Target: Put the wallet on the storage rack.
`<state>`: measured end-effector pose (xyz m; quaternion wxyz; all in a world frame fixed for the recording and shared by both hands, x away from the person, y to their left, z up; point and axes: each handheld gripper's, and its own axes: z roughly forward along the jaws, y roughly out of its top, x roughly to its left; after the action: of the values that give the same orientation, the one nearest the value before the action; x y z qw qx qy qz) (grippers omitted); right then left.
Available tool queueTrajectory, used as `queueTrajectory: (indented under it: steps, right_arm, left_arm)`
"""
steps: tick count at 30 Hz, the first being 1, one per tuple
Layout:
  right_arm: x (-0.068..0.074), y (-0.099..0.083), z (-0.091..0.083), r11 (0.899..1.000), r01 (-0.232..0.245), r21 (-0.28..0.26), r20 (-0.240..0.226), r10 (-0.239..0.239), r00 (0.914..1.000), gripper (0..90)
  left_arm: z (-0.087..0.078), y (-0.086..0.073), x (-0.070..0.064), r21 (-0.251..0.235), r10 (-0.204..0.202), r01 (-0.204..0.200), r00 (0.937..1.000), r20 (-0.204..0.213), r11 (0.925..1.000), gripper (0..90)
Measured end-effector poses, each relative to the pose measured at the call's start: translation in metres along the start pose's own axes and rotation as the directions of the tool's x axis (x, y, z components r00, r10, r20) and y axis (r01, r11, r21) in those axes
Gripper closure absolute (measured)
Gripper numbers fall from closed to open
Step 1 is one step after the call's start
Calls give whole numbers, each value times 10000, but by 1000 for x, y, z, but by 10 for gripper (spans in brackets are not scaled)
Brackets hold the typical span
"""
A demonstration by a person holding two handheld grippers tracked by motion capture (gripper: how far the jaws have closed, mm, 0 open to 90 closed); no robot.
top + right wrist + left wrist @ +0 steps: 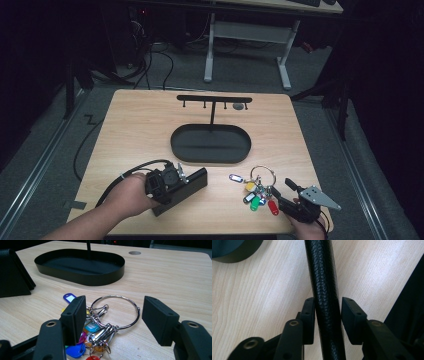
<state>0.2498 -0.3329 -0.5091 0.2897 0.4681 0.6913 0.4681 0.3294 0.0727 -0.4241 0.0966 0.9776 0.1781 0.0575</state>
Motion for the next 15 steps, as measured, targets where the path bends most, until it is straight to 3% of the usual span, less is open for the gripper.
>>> queueTrajectory:
  steps: [6,15]
  right_arm:
    - [0,0,0,10000,-9,-8,-17,9,10000,367]
    - [0,0,0,10000,-18,-1,-38,18,10000,367]
  left_arm:
    - [1,1,1,9,-197,197,9998,80,9998,721]
    - [1,0,0,-119,363,-366,9991,-218,9993,745]
